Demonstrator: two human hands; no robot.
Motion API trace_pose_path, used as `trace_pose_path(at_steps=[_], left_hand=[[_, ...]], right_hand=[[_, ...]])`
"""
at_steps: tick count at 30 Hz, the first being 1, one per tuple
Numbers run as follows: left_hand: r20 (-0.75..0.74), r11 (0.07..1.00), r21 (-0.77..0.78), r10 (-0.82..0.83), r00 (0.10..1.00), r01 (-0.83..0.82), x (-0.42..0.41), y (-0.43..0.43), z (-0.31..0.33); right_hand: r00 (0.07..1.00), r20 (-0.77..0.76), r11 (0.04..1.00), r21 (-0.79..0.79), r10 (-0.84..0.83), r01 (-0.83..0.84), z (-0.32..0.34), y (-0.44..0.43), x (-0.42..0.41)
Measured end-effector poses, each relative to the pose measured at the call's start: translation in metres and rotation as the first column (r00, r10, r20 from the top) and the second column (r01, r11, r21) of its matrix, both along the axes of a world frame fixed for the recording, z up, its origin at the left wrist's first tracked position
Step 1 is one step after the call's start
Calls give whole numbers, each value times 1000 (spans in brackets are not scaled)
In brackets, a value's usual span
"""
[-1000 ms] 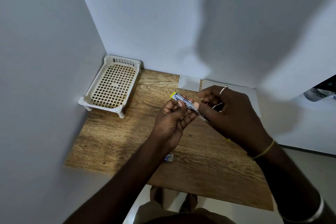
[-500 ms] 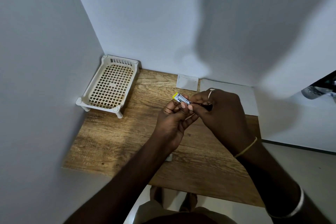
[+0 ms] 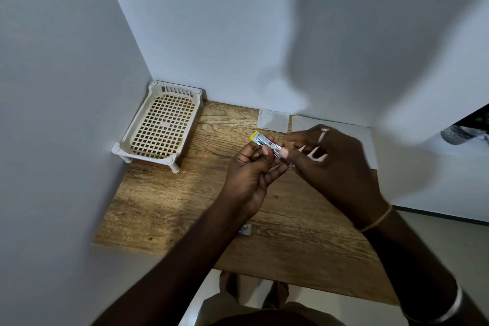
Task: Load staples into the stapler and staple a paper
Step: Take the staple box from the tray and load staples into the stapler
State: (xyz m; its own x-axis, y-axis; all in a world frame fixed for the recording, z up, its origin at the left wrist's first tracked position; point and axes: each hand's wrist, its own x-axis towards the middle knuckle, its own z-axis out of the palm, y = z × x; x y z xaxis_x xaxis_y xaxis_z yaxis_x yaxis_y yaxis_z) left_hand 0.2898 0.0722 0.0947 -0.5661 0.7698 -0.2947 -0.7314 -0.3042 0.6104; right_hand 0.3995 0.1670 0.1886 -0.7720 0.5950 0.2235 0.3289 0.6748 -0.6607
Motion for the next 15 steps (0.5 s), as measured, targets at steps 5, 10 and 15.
trace_pose_path(at_steps=[5, 10, 15], left_hand=[[9, 999, 12, 38, 999, -38, -8, -1, 3], [33, 999, 5, 49, 998, -49, -11, 1, 4], [30, 997, 5, 75, 997, -75, -10, 2, 7]], right_hand=[[963, 268, 986, -165, 29, 17, 1, 25, 29], [949, 309, 987, -158, 66, -17, -8, 24, 43], [997, 82, 992, -122, -4, 14, 4, 25, 46]])
